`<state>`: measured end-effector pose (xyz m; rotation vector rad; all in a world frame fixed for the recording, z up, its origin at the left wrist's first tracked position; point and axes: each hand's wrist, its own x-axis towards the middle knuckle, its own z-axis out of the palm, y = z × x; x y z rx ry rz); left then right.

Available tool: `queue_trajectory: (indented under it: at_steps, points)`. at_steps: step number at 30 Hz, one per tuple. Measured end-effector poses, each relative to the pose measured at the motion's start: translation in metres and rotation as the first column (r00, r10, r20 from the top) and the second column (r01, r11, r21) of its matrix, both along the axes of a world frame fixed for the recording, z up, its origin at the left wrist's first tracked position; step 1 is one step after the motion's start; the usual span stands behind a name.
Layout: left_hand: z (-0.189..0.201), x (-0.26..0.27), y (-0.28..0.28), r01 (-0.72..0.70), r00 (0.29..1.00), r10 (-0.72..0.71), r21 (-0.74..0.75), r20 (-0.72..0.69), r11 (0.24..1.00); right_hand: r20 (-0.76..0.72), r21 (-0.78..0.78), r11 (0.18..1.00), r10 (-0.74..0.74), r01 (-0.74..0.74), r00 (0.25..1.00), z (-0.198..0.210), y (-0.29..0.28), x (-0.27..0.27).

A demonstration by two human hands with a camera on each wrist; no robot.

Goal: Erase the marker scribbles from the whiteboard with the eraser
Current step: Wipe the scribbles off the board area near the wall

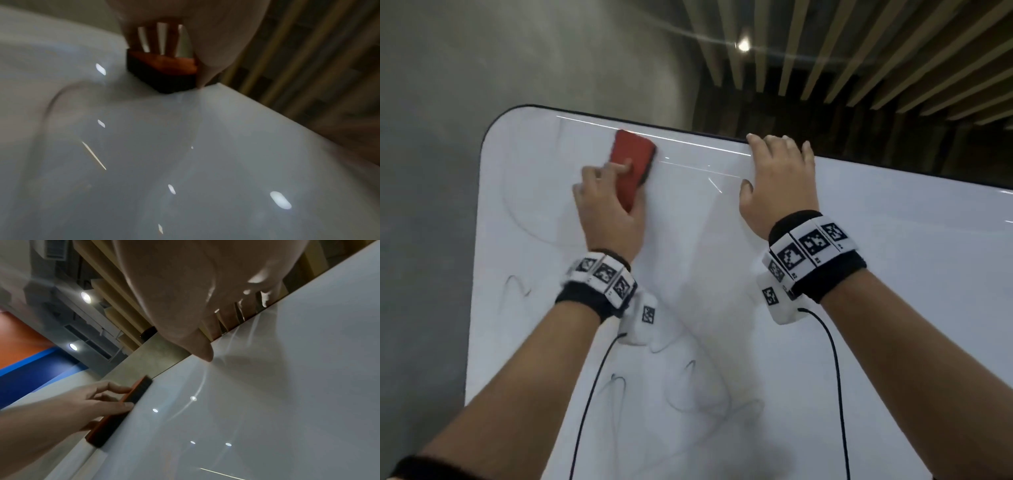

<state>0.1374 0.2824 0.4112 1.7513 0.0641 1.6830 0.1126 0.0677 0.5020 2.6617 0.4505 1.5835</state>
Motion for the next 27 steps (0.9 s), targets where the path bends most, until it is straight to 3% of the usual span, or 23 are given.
queue_trajectory:
  at_steps: [3, 5, 8, 10, 12, 13, 15, 17, 18, 19, 21, 24, 26, 27]
  points:
    - [-0.031, -0.009, -0.011, 0.088, 0.996, -0.090, 0.330, -0.008, 0.940, -0.025, -0.046, 0.998, 0.033, -0.034, 0.999, 0.000, 0.027, 0.001]
    - [-0.027, -0.006, 0.024, 0.033, 0.999, -0.033, 0.334, -0.006, 0.942, -0.043, -0.051, 0.996, 0.070, -0.072, 0.997, 0.000, 0.041, 0.001]
    - [-0.010, 0.011, 0.104, -0.079, 0.996, 0.078, -0.032, -0.044, 0.996, -0.067, -0.046, 0.996, 0.078, -0.082, 0.995, 0.002, 0.049, 0.002]
    - [-0.001, 0.016, 0.142, -0.108, 0.991, 0.078, -0.307, -0.109, 0.945, -0.073, -0.053, 0.996, 0.068, -0.072, 0.995, 0.004, 0.050, 0.003]
    - [0.003, 0.015, 0.136, -0.145, 0.982, 0.085, -0.375, -0.171, 0.916, -0.065, -0.053, 0.997, 0.057, -0.060, 0.996, 0.005, 0.054, 0.005]
    - [0.003, 0.013, 0.119, -0.143, 0.982, 0.097, -0.308, -0.162, 0.940, -0.056, -0.051, 0.997, 0.048, -0.051, 0.997, 0.004, 0.057, 0.006]
    - [-0.003, 0.007, 0.076, -0.039, 0.998, 0.039, -0.006, -0.045, 0.999, -0.036, -0.042, 0.999, 0.031, -0.032, 0.999, 0.002, 0.062, 0.008]
    - [-0.006, 0.004, 0.051, 0.048, 0.999, -0.052, 0.274, 0.007, 0.960, -0.010, -0.034, 0.999, 0.024, -0.024, 1.000, 0.000, 0.065, 0.010]
    - [0.002, 0.005, 0.055, 0.055, 0.998, -0.065, 0.306, 0.025, 0.951, -0.001, -0.036, 0.999, 0.023, -0.023, 1.000, -0.001, 0.065, 0.011]
    - [0.012, 0.008, 0.066, 0.038, 0.998, -0.052, 0.260, 0.046, 0.965, 0.003, -0.043, 0.999, 0.024, -0.024, 1.000, -0.001, 0.063, 0.012]
    - [0.032, 0.018, 0.100, -0.020, 0.999, 0.020, 0.013, 0.030, 1.000, 0.014, -0.060, 0.998, 0.035, -0.034, 0.999, -0.002, 0.057, 0.012]
    - [0.037, 0.027, 0.159, -0.077, 0.996, 0.048, -0.444, -0.078, 0.893, 0.016, -0.070, 0.996, 0.065, -0.063, 0.998, -0.002, 0.051, 0.013]
    - [0.025, 0.025, 0.159, -0.126, 0.988, 0.061, -0.506, -0.144, 0.853, 0.010, -0.060, 0.996, 0.073, -0.072, 0.997, -0.003, 0.052, 0.014]
    - [0.016, 0.022, 0.146, -0.144, 0.984, 0.086, -0.417, -0.154, 0.897, 0.013, -0.050, 0.996, 0.068, -0.067, 0.998, -0.004, 0.054, 0.014]
